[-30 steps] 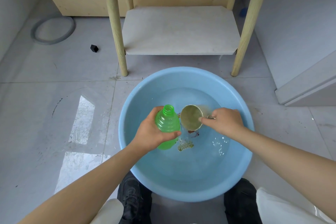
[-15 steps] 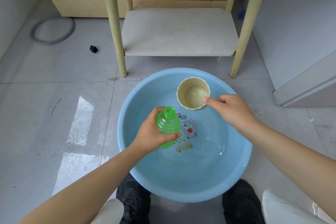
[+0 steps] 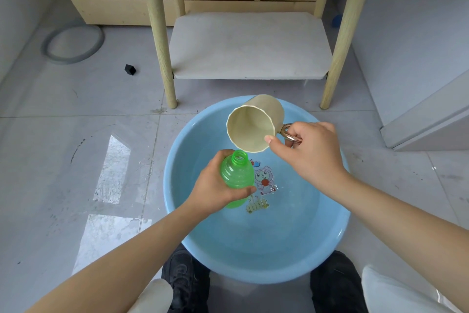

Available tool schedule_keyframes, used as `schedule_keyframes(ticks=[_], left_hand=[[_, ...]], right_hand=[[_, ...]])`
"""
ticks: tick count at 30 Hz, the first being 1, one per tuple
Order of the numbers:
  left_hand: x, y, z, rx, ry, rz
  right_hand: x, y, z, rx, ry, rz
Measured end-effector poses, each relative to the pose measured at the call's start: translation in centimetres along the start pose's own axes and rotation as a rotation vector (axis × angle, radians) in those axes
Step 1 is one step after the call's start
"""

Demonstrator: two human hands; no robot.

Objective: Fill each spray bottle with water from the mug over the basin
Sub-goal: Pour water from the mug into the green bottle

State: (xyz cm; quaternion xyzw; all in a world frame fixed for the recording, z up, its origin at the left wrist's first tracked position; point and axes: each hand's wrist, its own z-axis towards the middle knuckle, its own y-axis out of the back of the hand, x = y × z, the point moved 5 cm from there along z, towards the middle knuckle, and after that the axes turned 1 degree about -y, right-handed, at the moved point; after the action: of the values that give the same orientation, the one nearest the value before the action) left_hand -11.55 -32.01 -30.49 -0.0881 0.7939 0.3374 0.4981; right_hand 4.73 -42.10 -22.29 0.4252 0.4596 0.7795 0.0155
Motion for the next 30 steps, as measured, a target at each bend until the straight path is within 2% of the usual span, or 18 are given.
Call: schedule_keyframes(ticks=[8,30], left_hand=[[-0.4,0.0,-0.1,0.008,0.004,-0.001],[-0.3,0.1,-0.2,0.006,0.004,0.008]], right_hand=[[0.4,0.3,-0.1,-0.119,0.158,-0.100],[1.2,0.8,-0.2,-0.233,0.304,-0.149]])
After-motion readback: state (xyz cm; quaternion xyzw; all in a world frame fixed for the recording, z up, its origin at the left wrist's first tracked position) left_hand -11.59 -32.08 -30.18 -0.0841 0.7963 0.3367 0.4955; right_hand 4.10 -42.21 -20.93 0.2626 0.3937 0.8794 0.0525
